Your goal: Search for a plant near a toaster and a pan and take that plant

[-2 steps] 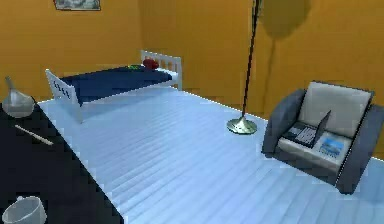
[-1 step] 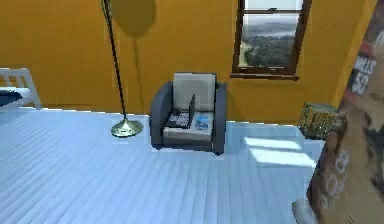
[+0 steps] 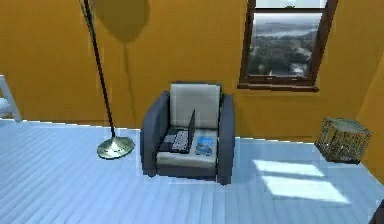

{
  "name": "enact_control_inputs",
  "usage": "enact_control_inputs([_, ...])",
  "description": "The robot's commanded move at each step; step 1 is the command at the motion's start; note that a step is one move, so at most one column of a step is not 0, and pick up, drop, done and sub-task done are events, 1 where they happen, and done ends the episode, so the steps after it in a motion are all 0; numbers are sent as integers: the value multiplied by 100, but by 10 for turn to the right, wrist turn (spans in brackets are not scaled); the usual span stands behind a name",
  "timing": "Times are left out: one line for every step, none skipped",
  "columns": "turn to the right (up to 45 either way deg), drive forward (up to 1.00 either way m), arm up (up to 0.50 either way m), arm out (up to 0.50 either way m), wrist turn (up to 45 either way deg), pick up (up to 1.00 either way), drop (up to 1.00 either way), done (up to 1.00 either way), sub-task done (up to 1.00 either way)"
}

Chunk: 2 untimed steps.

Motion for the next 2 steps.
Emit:
enact_control_inputs([-180,0,0,0,0,0,0,0,0])
enact_control_inputs([0,50,0,0,0,0,0,0,0])
